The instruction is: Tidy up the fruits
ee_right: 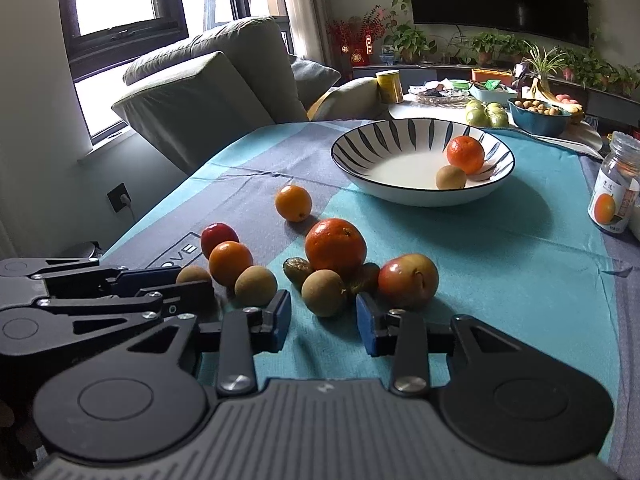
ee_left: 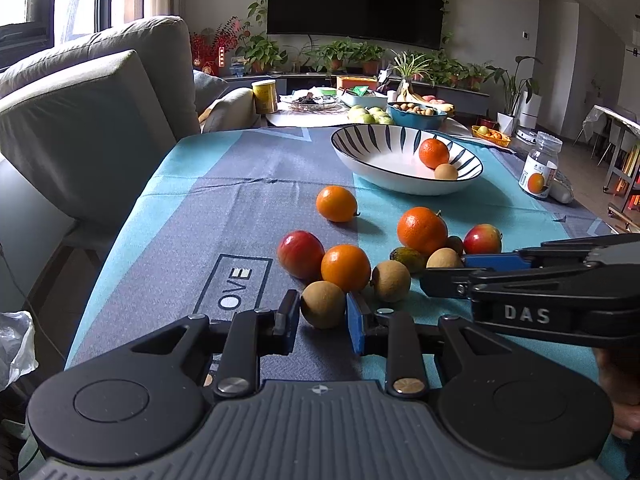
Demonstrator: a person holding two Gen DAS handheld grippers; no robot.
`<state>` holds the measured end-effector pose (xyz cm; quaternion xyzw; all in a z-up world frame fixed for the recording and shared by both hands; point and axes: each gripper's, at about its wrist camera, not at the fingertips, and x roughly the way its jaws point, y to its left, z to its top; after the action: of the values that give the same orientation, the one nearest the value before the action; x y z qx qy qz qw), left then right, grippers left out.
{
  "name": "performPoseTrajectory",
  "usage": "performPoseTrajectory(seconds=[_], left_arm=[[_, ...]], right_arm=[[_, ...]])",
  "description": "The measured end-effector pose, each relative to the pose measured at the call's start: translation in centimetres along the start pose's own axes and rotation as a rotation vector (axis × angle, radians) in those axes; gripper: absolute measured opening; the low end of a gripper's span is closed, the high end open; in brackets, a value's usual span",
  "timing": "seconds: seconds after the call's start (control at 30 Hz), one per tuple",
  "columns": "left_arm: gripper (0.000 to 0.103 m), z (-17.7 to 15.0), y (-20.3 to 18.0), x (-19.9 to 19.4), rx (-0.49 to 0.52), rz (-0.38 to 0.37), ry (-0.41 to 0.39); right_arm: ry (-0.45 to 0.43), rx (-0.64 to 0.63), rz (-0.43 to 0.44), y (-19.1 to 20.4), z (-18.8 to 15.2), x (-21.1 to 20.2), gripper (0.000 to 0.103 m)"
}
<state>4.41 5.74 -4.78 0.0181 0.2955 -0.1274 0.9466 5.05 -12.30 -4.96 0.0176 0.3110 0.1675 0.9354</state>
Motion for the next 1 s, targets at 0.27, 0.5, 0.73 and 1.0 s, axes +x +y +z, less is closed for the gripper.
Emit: performPoseTrajectory(seconds=[0.27,0.5,0.73,1.0], left_arm=[[0.024,0.4,-0.3,-0.7,0.004,-0.005,-0.026],[0.024,2.5,-2.2,-1.0,0.053,-0.061,-0.077],[0.024,5.8,-4.4,0.4,0.104,-0.116,-0.133],[0.024,8.8,-5.6,4.0,0.116,-0.145,-0.142]], right_arm=[[-0.018,0.001,-0.002,-0.3,0.2,-0.9,0.078],[-0.093,0.028,-0.003,-1.4,1.7,-2.7,0.078],[-0.150,0.071,-0.051,-3.7,3.5,-2.7,0.078],[-0.190,0.122,-0.089,-6.0,5.4,-1.5,0.078]])
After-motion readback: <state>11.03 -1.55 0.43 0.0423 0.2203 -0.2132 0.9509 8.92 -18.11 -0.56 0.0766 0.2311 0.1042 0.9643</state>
